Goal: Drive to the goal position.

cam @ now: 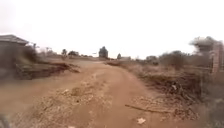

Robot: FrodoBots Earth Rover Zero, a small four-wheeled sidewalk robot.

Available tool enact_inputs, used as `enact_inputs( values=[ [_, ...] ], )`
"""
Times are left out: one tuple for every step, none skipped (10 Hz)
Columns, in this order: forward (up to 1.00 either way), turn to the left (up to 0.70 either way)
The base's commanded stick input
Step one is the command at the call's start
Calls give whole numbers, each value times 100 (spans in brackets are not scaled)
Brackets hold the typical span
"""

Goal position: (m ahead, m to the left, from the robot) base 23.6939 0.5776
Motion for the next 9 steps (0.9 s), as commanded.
enact_inputs(
  values=[
    [50,0],
    [50,0],
    [50,0],
    [50,0],
    [50,0],
    [50,0],
    [50,0],
    [50,0],
    [50,0]
  ],
)
